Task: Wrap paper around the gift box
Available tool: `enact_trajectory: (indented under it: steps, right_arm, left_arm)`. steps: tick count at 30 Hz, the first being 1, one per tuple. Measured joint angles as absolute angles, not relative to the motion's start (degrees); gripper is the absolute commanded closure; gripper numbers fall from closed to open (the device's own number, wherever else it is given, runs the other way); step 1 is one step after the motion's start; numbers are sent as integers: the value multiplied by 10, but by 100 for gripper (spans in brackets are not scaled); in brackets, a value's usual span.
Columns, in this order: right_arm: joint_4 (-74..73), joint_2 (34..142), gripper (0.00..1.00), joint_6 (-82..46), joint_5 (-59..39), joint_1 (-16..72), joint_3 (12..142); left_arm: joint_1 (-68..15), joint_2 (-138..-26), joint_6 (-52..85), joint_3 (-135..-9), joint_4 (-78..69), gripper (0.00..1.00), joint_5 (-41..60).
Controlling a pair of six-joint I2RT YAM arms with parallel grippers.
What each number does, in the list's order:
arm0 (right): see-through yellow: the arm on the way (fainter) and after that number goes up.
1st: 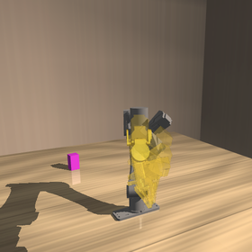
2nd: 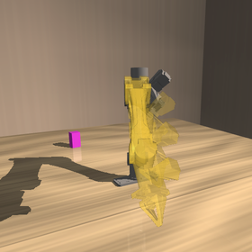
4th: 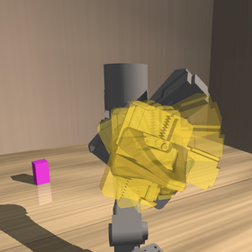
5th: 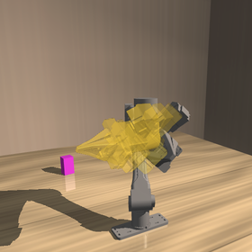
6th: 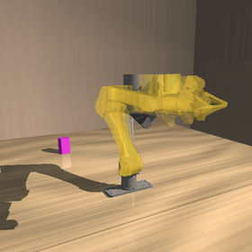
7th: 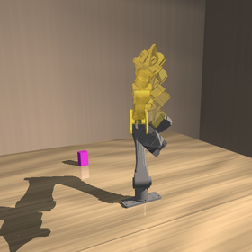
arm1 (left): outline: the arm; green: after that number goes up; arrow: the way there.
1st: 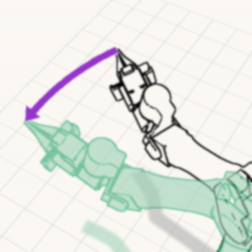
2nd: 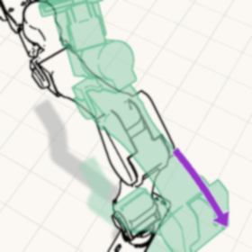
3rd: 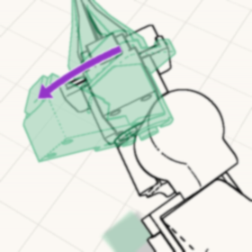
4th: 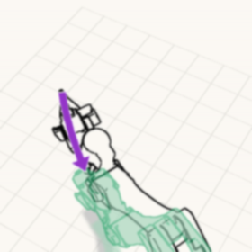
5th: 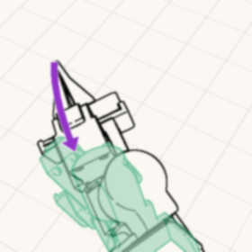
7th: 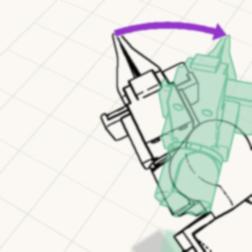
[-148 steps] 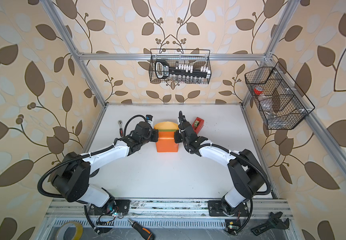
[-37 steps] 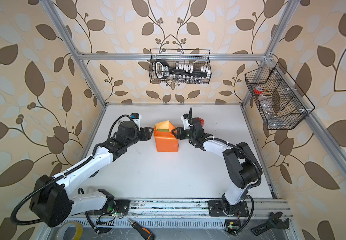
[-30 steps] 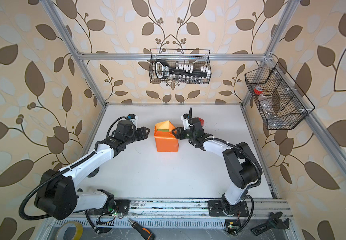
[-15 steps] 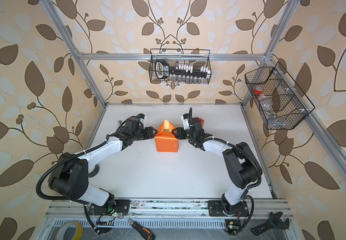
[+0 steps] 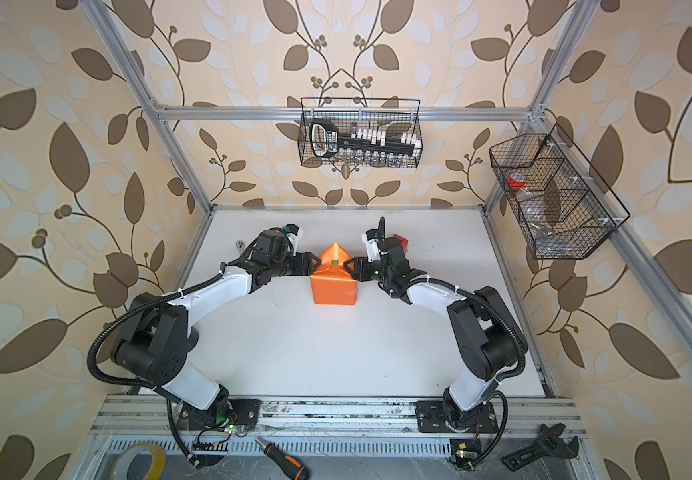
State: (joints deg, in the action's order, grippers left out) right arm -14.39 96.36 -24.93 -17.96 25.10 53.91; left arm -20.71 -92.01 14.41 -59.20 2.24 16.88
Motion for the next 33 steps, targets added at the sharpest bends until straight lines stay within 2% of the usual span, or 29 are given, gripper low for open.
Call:
enact_trajectory:
  steps: [9,17,23,33]
  right_arm:
    - [-147,962,42,-241,-187,251,536]
    - [-149,960,43,-239,-191,251,532]
    - [-149,960,43,-237,-195,249,532]
    - [-149,960,44,-224,-202,243,532]
  left_arm:
    - [-206,-954,20,-641,54,31,216]
    - [-205,-975,-79,-679,97,39,277]
    - [-201,-998,-153,-712,130,50,325]
    - [-186,-1053,-240,-780,182,51,401]
